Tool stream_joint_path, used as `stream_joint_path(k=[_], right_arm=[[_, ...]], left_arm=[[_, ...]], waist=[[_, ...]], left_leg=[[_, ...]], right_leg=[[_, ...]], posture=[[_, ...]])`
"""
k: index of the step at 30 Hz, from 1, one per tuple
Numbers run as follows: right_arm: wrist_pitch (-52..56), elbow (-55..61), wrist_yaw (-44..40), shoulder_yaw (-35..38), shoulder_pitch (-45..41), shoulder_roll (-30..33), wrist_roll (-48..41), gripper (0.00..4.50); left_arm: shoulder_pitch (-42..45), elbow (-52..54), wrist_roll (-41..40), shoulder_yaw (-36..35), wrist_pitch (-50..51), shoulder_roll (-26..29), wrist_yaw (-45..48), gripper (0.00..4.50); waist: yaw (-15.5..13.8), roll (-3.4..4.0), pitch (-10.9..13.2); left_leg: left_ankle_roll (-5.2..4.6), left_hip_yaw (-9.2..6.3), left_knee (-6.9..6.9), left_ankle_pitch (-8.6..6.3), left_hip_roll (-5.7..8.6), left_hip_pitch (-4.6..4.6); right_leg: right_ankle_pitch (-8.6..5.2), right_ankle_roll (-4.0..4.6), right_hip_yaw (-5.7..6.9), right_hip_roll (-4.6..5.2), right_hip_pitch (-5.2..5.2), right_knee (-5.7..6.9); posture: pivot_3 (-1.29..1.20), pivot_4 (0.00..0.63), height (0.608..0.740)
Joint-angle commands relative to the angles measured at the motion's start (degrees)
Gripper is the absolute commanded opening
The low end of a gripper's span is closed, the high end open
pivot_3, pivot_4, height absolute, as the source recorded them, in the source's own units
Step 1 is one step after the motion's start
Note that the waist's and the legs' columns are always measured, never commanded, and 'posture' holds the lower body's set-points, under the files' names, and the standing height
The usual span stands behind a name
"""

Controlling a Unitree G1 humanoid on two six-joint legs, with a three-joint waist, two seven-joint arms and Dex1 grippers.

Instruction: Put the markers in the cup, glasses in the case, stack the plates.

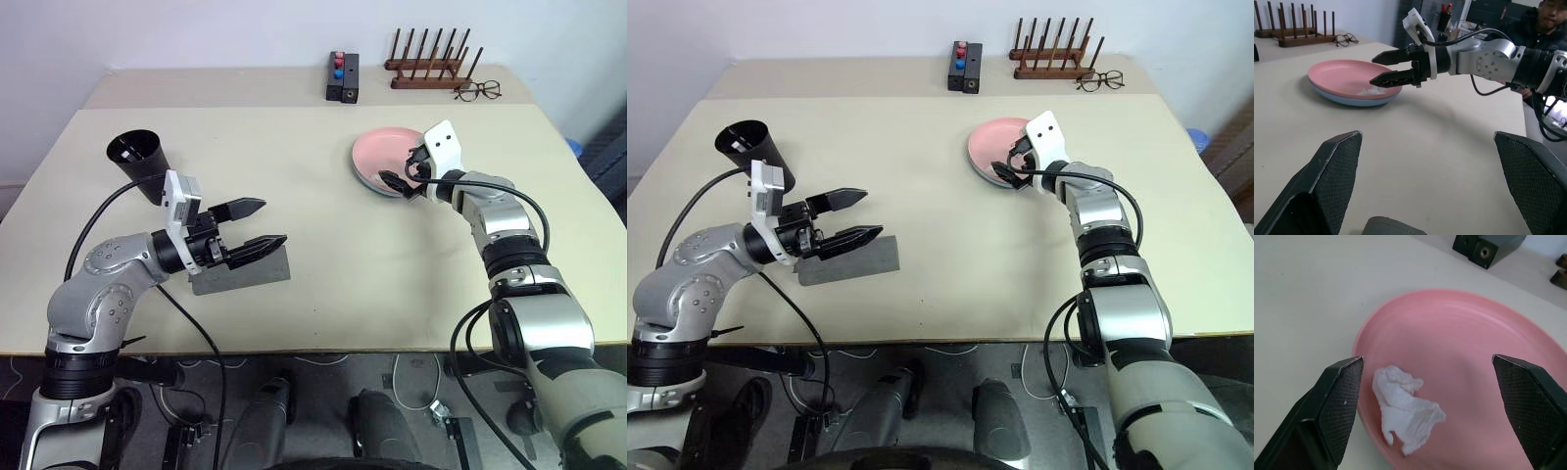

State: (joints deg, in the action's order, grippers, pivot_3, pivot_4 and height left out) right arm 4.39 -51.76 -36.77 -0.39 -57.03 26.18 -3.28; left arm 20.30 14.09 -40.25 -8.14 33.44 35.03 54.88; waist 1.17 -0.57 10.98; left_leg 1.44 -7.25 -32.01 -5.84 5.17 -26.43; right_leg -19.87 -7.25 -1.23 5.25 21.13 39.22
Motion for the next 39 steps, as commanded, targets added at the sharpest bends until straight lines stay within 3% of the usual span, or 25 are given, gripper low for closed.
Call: stream_joint_path(k=[1,5,13,23,30,39], right_arm=[[-4.1,6.67,-5.48,2.67,1.47,-0.16,-4.13,4.39],[-3.6,15.31,-13.21,4.36,4.59,-0.34,-10.06,4.39],[-3.64,25.18,-17.13,5.95,11.21,2.09,-12.96,4.39],[-1.51,31.27,-24.59,15.16,21.91,11.98,-21.26,4.39],[-1.1,33.69,-26.18,17.97,27.28,17.12,-22.14,4.39],[0.96,38.29,-26.54,20.73,35.04,18.71,-24.32,4.39]], left_arm=[[1.2,0.4,-0.64,-0.72,-0.52,0.41,0.24,4.5],[0.44,0.53,-0.3,-0.35,-1.18,-0.35,-0.01,4.5],[0.08,-0.08,0.58,-1.41,-2.87,-0.06,-0.07,4.5],[-4.83,0.15,-1.27,-6.92,-5.18,3.29,3.25,4.5],[-11.43,-0.55,-0.6,-12.41,-9.14,6.22,5.94,4.5],[-15.05,-3.79,-0.28,-17.92,-12.0,7.88,6.28,4.5]], waist=[[-0.01,0.0,0.0],[0.03,0.0,0.0],[-0.19,0.0,0.0],[-0.18,0.01,0.0],[-0.22,0.04,0.0],[-0.52,0.05,-0.01]], left_leg=[[0.0,0.0,0.0,0.0,0.0,0.0],[0.0,0.0,0.02,0.0,0.0,0.0],[0.0,-0.01,0.01,-0.01,-0.01,0.01],[-0.01,0.0,0.03,-0.03,0.0,0.01],[-0.03,0.08,0.05,-0.04,-0.03,-0.01],[0.04,0.07,0.03,-0.17,-0.01,-0.02]], right_leg=[[0.0,0.0,0.0,0.0,0.0,0.0],[0.0,0.0,0.0,-0.01,0.0,0.0],[0.0,0.0,-0.01,0.01,0.0,0.0],[-0.02,0.04,-0.01,0.19,0.0,-0.04],[-0.11,0.2,-0.07,0.26,0.08,-0.04],[-0.14,0.25,-0.11,0.33,0.2,-0.19]], posture=[[0.0,0.15,0.74],[0.0,0.15,0.74],[0.0,0.15,0.74],[0.0,0.15,0.74],[0.0,0.15,0.74],[0.0,0.15,0.74]])
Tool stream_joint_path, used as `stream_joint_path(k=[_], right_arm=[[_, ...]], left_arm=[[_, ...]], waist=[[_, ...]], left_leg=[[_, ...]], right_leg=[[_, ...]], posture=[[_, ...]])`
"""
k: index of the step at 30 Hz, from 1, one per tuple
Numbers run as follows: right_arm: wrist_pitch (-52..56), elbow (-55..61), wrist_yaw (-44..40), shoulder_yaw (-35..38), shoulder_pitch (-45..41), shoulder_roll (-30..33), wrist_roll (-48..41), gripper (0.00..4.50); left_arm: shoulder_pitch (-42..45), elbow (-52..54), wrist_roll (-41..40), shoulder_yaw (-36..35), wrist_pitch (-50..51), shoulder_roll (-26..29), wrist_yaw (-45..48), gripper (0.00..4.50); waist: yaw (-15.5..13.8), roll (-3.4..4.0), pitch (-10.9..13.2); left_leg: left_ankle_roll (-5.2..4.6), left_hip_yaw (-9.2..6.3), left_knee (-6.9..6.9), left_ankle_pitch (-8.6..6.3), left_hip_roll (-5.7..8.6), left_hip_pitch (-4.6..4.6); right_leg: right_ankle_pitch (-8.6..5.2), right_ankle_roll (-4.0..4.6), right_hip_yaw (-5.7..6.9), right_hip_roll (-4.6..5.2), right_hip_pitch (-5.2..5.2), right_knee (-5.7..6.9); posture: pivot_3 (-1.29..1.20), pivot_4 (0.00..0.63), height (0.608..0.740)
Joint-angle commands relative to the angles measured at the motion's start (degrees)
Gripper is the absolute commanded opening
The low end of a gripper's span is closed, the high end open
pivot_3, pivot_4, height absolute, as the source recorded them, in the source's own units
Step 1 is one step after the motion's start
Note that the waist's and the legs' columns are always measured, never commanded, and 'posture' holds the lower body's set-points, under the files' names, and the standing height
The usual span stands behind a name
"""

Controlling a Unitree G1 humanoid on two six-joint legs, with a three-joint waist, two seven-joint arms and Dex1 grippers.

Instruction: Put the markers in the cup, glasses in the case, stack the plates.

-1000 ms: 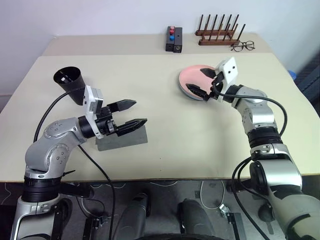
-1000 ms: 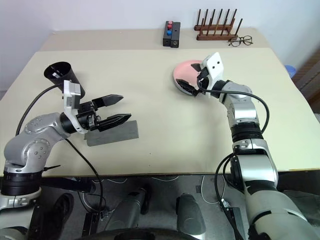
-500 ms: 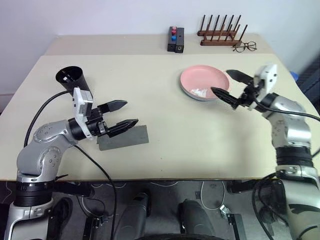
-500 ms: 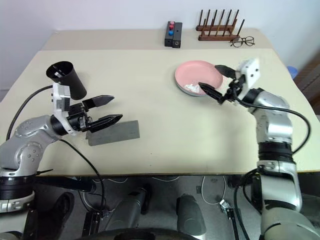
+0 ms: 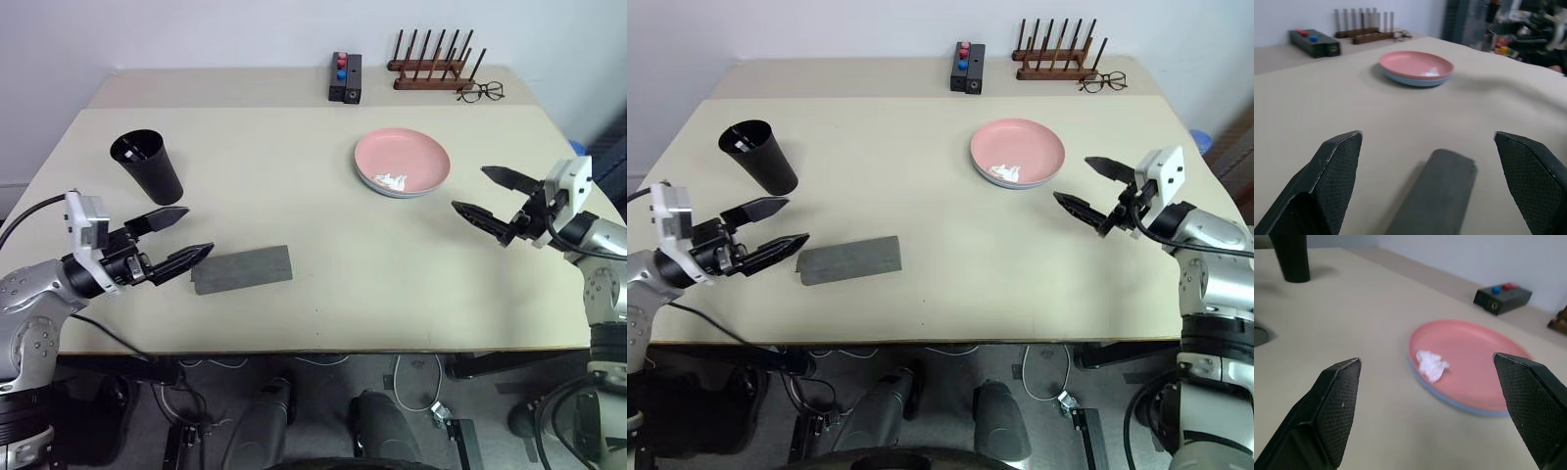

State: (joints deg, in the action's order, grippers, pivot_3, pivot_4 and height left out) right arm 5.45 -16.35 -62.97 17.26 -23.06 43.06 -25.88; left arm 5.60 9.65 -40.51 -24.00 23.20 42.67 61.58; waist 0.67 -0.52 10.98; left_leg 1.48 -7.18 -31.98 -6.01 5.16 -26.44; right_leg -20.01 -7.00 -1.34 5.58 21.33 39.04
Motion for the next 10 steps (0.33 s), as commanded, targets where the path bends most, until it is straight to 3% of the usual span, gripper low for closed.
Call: stream_joint_path(k=[1,10], right_arm=[[0.05,3.59,-0.09,3.36,2.02,1.84,-1.92,4.39],[0.59,11.07,1.45,9.82,15.67,2.99,-3.06,4.39]], left_arm=[[-0.61,0.07,0.23,-2.25,-2.19,0.25,-0.46,4.5],[-0.33,-2.82,1.69,-0.82,-5.56,-0.82,-0.37,4.5]], waist=[[-0.02,0.0,0.0],[-0.14,0.0,0.0]], left_leg=[[0.01,0.0,0.0,-0.01,0.0,0.0],[-0.01,0.03,0.0,-0.05,0.0,-0.02]], right_leg=[[0.0,0.0,-0.01,0.01,0.0,-0.01],[-0.03,0.04,-0.02,0.02,-0.01,-0.06]], posture=[[0.0,0.15,0.74],[0.0,0.15,0.74]])
